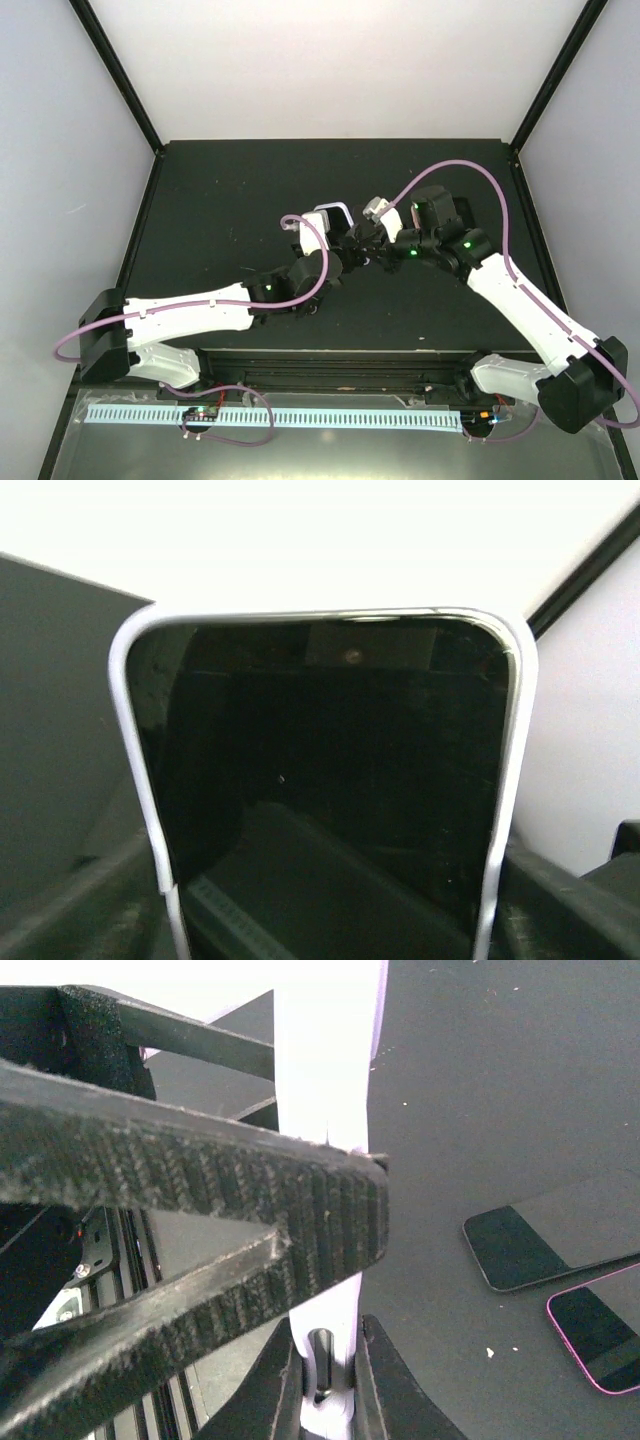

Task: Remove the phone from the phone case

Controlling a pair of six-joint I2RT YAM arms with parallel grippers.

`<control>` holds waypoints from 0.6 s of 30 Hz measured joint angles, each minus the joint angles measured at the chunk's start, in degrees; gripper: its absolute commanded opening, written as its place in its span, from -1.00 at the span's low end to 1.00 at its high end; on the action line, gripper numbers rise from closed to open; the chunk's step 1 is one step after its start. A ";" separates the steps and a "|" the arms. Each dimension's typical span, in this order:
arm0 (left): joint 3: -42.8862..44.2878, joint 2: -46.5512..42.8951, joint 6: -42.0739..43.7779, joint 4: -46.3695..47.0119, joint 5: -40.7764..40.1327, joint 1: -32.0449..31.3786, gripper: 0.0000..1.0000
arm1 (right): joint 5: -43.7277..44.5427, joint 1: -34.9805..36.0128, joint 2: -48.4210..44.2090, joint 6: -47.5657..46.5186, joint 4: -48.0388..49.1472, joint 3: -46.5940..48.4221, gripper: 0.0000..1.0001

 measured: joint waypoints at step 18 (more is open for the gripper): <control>-22.14 -31.76 23.10 10.05 46.21 17.40 0.80 | -3.45 -0.44 -5.92 -3.19 -11.50 2.60 -0.99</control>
